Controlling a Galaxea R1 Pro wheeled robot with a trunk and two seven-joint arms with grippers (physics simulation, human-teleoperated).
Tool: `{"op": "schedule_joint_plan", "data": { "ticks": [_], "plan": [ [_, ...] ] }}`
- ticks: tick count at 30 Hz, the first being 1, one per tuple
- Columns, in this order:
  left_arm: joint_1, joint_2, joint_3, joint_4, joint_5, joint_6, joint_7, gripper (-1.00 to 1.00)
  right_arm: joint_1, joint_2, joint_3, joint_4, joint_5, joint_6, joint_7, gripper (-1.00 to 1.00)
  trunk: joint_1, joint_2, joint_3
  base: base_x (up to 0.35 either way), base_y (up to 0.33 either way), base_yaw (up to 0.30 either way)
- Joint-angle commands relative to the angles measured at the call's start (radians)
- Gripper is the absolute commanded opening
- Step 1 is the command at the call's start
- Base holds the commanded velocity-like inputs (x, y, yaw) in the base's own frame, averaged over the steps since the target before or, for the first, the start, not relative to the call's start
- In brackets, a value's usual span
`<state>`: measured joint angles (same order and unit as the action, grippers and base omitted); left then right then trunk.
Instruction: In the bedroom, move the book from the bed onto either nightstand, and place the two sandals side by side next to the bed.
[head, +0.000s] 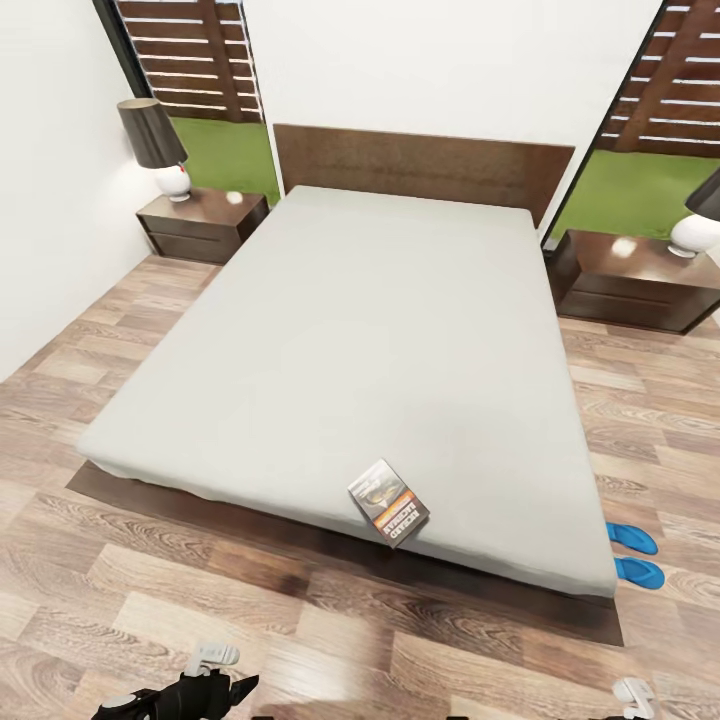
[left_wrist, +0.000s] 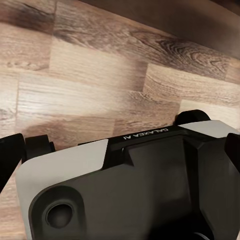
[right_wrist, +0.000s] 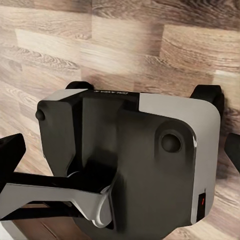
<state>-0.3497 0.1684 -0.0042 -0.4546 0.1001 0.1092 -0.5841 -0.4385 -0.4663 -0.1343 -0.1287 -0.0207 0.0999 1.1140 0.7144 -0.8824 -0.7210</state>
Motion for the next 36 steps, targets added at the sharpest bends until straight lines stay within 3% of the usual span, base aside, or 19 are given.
{"op": "schedule_joint_plan", "data": {
  "ticks": [1,14,18,20,21,23,24,25,26,28,29,31,33,35,36],
  "plan": [
    [0.000,0.000,0.000,-0.001,0.010,0.010,-0.003,1.00,0.000,0.000,-0.004,0.000,-0.002,0.010,0.004,1.00,0.000,-0.001,-0.001,0.000,0.000,0.001],
    [0.000,0.000,0.000,-0.001,0.010,0.010,-0.003,1.00,0.000,0.004,-0.003,0.001,0.001,0.009,0.005,1.00,0.000,-0.001,-0.001,0.000,0.000,0.000],
    [0.000,0.000,0.000,-0.001,0.010,0.010,-0.003,1.00,0.000,0.017,-0.001,0.041,0.003,0.009,0.004,1.00,0.000,-0.001,-0.001,0.000,0.000,0.000],
    [0.000,0.000,0.000,-0.001,0.010,0.010,-0.004,1.00,0.000,0.085,-0.001,0.070,0.002,0.009,0.003,1.00,0.000,-0.001,-0.001,0.000,0.000,0.000],
    [0.000,0.000,0.000,-0.001,0.010,0.010,-0.004,1.00,0.000,0.104,-0.001,0.072,0.001,0.009,0.003,1.00,0.000,-0.001,-0.001,0.000,0.000,0.000],
    [0.000,0.000,0.000,-0.001,0.010,0.010,-0.005,1.00,0.000,0.180,-0.002,0.068,0.001,0.008,-0.001,1.00,0.000,-0.001,-0.001,0.000,0.000,0.000],
    [0.000,0.000,0.000,-0.002,0.011,0.010,-0.005,1.00,0.000,0.223,-0.003,0.054,0.000,0.008,-0.003,1.00,0.000,-0.001,-0.001,0.000,0.000,0.000],
    [0.000,0.000,0.001,-0.003,0.016,0.011,-0.006,1.00,0.000,0.295,-0.004,0.014,0.000,0.008,-0.011,1.00,0.000,-0.001,-0.001,0.000,0.000,0.000],
    [0.000,0.000,0.002,-0.003,0.020,0.011,-0.006,1.00,0.000,0.320,-0.004,-0.004,0.000,0.008,-0.016,1.00,0.000,-0.001,-0.001,0.000,0.000,0.000],
    [0.000,0.001,0.003,-0.004,0.050,0.011,-0.006,1.00,0.000,0.411,-0.009,-0.084,-0.001,0.008,-0.047,1.00,0.000,-0.001,-0.001,0.000,0.000,0.000],
    [0.000,0.001,0.004,-0.004,0.081,0.010,-0.007,1.00,0.000,0.460,-0.011,-0.130,-0.002,0.008,-0.069,1.00,0.000,-0.001,-0.001,0.000,0.000,0.000],
    [0.000,0.002,0.004,-0.004,0.109,0.009,-0.007,1.00,0.000,0.489,-0.012,-0.157,-0.008,0.009,-0.083,1.00,0.000,-0.001,-0.001,0.000,0.000,0.000],
    [0.000,0.002,0.004,-0.005,0.130,0.009,-0.007,1.00,-0.002,0.511,-0.013,-0.180,-0.057,0.009,-0.093,1.00,0.000,-0.001,-0.001,0.000,0.000,0.000],
    [0.000,0.002,0.003,-0.006,0.139,0.009,-0.006,1.00,-0.003,0.521,-0.013,-0.197,-0.136,0.009,-0.097,1.00,0.000,-0.001,-0.001,0.000,0.000,0.000],
    [0.000,0.002,0.003,-0.007,0.143,0.009,-0.006,1.00,-0.003,0.525,-0.013,-0.213,-0.234,0.009,-0.100,1.00,0.000,-0.001,-0.001,0.000,0.000,0.000]
  ]
}}
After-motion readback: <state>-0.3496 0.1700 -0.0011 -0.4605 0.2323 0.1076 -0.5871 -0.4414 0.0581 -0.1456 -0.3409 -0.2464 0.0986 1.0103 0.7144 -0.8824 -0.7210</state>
